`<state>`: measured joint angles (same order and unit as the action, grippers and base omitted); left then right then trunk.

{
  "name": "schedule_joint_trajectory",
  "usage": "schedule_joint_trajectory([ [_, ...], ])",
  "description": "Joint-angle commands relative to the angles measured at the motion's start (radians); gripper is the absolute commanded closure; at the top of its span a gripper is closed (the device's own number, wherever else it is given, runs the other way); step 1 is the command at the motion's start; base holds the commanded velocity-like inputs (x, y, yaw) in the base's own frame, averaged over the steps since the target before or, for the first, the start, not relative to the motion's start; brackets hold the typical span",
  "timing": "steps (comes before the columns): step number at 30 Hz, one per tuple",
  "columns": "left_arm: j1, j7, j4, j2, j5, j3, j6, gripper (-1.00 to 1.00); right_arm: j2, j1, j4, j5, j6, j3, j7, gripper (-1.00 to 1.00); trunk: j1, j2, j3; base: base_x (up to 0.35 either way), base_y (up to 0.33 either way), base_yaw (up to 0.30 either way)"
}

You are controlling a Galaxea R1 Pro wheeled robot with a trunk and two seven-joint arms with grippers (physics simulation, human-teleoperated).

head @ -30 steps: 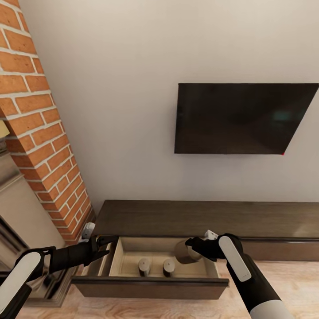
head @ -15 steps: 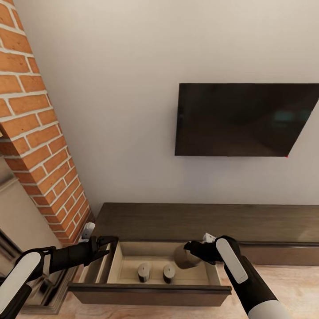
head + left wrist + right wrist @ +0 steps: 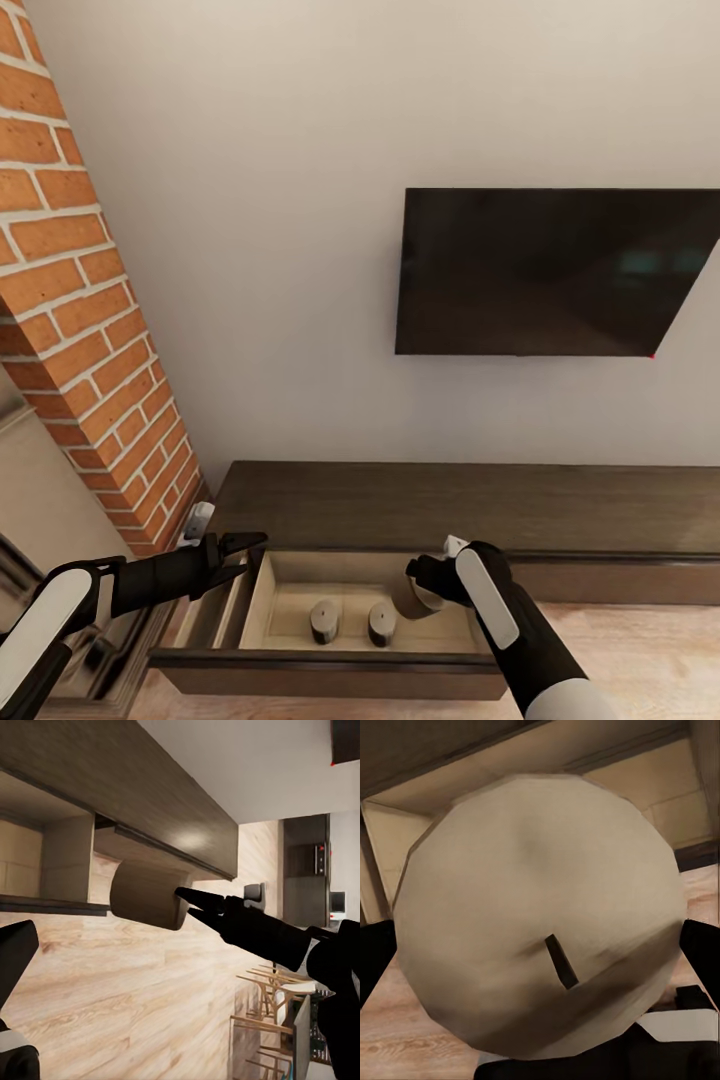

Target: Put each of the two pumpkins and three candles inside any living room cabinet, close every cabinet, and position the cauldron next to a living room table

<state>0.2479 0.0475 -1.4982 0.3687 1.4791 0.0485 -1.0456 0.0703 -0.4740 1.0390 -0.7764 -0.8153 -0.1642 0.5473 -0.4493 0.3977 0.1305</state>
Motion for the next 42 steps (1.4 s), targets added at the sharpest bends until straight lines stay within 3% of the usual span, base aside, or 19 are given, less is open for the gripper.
schedule_joint_trajectory([
  [1, 0.001, 0.005, 0.0, 0.001, 0.006, 0.001, -0.002, -1.0, 0.0, -0.004, -0.016, -0.011, 0.006, -0.001, 0.011, 1.0, -0.001, 0.002, 0.002, 0.049, 0.0, 0.0],
  [18, 0.001, 0.005, 0.0, 0.001, 0.006, 0.001, -0.002, -1.0, 0.0, -0.012, -0.076, -0.007, 0.021, -0.001, 0.044, 1.0, -0.001, 0.002, 0.002, 0.04, 0.0, 0.0],
  [20, 0.001, 0.005, 0.0, 0.001, 0.006, 0.001, -0.002, -1.0, 0.001, -0.013, -0.09, 0.006, 0.047, -0.002, 0.049, 1.0, -0.001, 0.002, 0.002, 0.0, 0.0, 0.0],
  [24, 0.001, 0.005, 0.0, 0.001, 0.006, 0.002, -0.002, -1.0, 0.006, -0.028, -0.163, 0.075, 0.102, -0.001, 0.104, 1.0, -0.001, 0.002, 0.002, 0.0, 0.0, 0.0],
  [26, 0.001, 0.005, 0.0, 0.0, 0.006, 0.002, -0.002, -1.0, 0.013, -0.032, -0.173, 0.083, 0.106, 0.0, 0.109, 1.0, -0.001, 0.002, 0.002, 0.0, 0.0, 0.0],
  [42, 0.001, 0.005, 0.0, 0.001, 0.006, 0.001, -0.002, -1.0, 0.02, -0.037, -0.215, 0.092, 0.144, -0.001, 0.112, 1.0, -0.001, 0.002, 0.002, 0.058, 0.0, 0.0],
])
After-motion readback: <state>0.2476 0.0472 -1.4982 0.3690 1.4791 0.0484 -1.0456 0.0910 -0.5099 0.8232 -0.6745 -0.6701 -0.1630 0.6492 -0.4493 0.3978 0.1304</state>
